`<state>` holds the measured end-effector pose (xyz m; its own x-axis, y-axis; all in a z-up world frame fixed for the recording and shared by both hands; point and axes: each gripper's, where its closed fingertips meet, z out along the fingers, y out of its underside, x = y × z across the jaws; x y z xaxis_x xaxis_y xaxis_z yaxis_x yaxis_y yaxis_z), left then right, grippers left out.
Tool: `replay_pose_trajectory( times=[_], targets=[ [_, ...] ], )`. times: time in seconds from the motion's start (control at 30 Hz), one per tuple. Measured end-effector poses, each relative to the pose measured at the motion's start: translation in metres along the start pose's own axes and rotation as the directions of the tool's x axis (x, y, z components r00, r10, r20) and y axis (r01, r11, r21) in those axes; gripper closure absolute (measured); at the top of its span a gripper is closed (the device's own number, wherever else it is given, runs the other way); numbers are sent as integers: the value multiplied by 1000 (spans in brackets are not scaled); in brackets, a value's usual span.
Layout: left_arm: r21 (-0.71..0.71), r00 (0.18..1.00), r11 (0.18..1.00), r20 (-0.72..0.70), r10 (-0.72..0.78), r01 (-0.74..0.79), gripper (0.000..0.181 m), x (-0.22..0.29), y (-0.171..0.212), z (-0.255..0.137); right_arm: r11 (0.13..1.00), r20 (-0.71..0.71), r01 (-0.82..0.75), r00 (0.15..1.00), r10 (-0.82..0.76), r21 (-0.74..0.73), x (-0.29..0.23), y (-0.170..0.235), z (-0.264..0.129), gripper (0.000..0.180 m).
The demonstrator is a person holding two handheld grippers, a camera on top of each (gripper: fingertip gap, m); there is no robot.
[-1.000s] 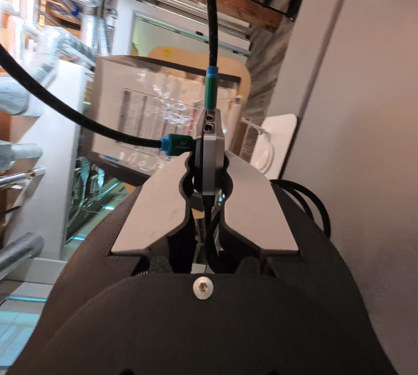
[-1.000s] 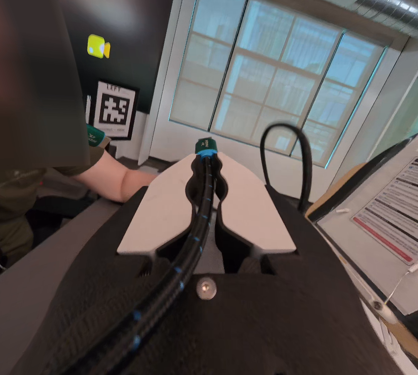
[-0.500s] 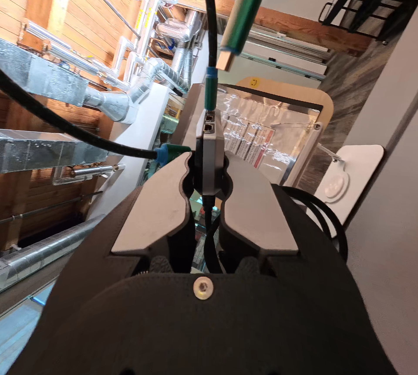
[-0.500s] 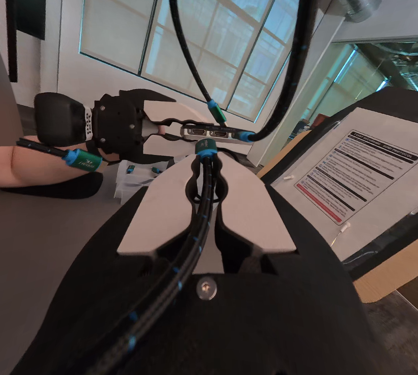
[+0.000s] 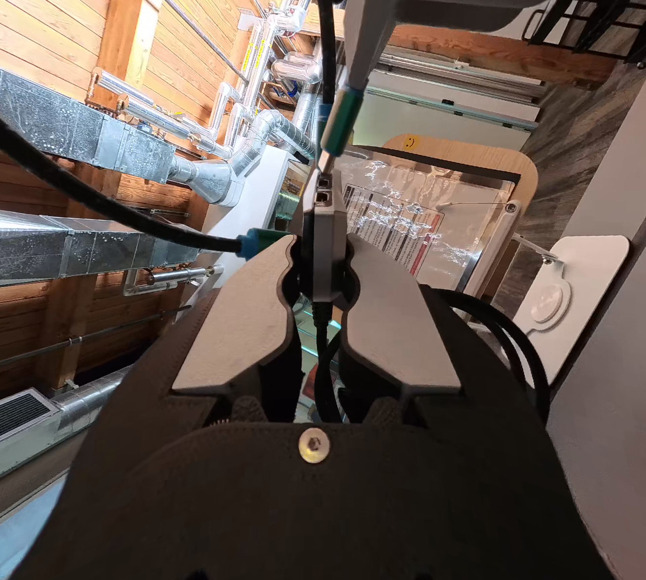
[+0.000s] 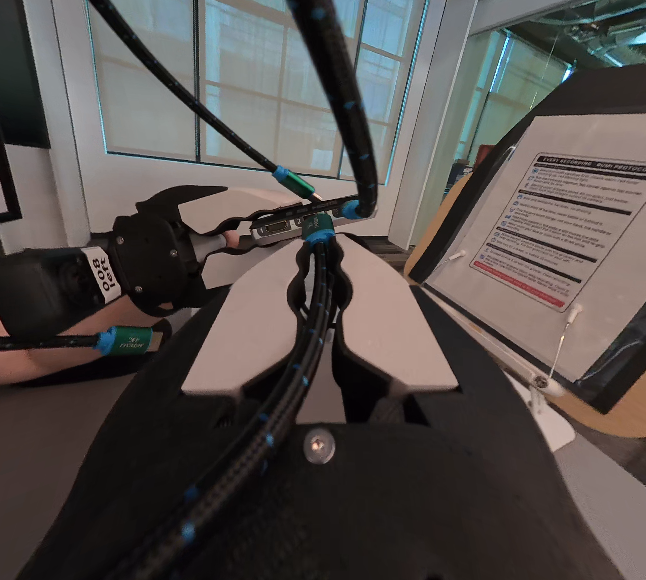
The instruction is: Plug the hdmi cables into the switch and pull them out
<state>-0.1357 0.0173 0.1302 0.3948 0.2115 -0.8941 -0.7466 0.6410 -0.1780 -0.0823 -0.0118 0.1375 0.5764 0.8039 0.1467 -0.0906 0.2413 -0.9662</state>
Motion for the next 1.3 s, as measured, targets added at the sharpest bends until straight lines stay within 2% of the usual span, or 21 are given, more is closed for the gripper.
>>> replay_pose_trajectory(
  times=[0.03, 0.37, 0.63, 0.8, 0.93, 1.03, 1.3],
  targets=[
    [2, 1000, 1000, 3, 3, -3, 160, 0, 0, 0, 1000, 0, -17, 1000, 17, 2, 1, 0, 0, 168],
    [-6, 999, 999, 4, 41, -41, 160, 3, 0, 1, 993, 9, -119, 993, 119, -7, 1, 6, 4, 168],
    [-17, 994, 994, 17, 111, -111, 160, 6, 3, 1, 942, -12, -332, 943, 332, -53, 5, 12, 6, 168],
    [-18, 990, 990, 13, 138, -138, 161, 8, 4, 1, 922, -36, -383, 924, 382, -53, 5, 15, 7, 168],
    [0, 989, 989, -10, 148, -148, 161, 11, 6, 0, 945, -45, -318, 948, 316, -77, 4, 18, 9, 168],
    [18, 993, 994, -40, 110, -109, 161, 12, 5, -1, 984, -25, -152, 988, 150, -91, 2, 18, 8, 168],
    [106, 990, 994, -136, 45, -31, 161, 17, -5, -7, 992, 76, 62, 996, -54, -109, -4, 19, -2, 168]
  ],
)
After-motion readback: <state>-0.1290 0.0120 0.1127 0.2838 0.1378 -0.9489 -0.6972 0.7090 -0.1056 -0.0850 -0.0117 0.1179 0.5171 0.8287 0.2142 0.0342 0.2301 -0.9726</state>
